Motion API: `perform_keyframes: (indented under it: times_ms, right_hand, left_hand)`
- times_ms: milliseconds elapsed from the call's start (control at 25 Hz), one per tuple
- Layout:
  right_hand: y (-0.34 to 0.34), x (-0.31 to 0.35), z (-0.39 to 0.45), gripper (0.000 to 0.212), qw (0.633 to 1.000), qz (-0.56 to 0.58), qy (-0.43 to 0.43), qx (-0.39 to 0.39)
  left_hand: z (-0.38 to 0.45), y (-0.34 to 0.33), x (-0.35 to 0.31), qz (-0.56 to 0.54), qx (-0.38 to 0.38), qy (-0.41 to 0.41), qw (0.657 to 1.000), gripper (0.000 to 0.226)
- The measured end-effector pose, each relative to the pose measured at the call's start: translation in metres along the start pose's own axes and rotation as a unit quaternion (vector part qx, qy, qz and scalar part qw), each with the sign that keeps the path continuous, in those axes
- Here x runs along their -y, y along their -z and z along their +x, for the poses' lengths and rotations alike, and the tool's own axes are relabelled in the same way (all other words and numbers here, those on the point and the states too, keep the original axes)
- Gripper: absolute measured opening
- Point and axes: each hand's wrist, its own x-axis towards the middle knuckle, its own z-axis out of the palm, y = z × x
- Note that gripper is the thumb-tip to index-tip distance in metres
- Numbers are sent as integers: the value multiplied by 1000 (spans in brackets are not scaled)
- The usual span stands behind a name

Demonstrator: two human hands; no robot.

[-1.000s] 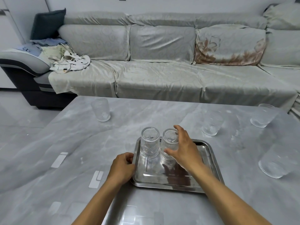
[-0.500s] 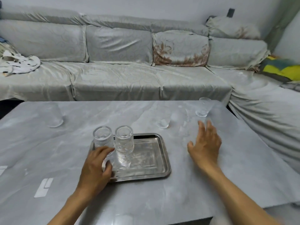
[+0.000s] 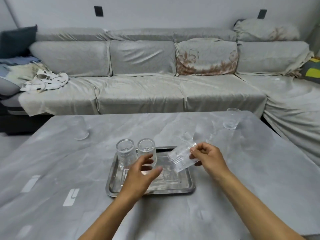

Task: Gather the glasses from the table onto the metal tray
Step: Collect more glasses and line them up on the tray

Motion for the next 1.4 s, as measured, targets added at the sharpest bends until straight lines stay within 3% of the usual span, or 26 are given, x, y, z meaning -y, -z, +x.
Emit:
perform_keyframes:
  times_ms: [120, 200, 240, 280, 360, 400, 440, 560, 640, 760, 840, 920, 960, 1400]
  right_hand:
    - [-34, 18, -11, 9, 974, 197, -32, 110]
    - [-47, 28, -18, 8, 967, 233, -12, 101]
    - [-50, 28, -21, 20, 986, 148, 48, 56]
    - [-51, 29, -25, 35, 990, -10, 140, 1]
    - [-57, 23, -34, 63, 888, -304, 345, 6]
    - [-61, 20, -38, 72, 842, -378, 383, 46]
    - [-65, 16, -41, 77, 825, -409, 386, 64]
    - [-70, 7, -33, 72, 804, -436, 403, -2]
    - [-71, 3, -25, 68, 827, -405, 391, -18]
    - [-67, -7, -8, 84, 915, -313, 250, -42]
    - [-64, -19, 5, 83, 944, -268, 185, -52]
    - [-64, -31, 18, 78, 953, -258, 152, -49]
    - [-66, -38, 23, 77, 955, -259, 138, -41]
    - [-98, -64, 43, 82, 940, -298, 163, -18]
  left_hand:
    - [4, -6, -14, -129, 40, 48, 990, 75]
    - [4, -3, -20, -142, -3, 29, 989, 72]
    - [5, -1, -24, -124, -39, 29, 991, 69]
    - [6, 1, -27, -91, -81, 34, 992, 66]
    - [9, 2, -32, 3, -141, 32, 990, 64]
    - [8, 3, -33, 39, -146, 17, 988, 62]
    - [7, 2, -36, 65, -140, -4, 988, 60]
    - [4, -5, -41, 130, -101, -85, 983, 58]
    - [9, -7, -40, 158, -58, -123, 978, 62]
    - [27, 9, -30, 177, 9, -136, 975, 62]
    - [45, 23, -15, 364, -22, -194, 911, 51]
    - [60, 32, 0, 506, -25, -210, 836, 46]
    - [65, 34, 7, 539, -13, -197, 819, 46]
    - [72, 42, 29, 539, 1, -193, 820, 55]
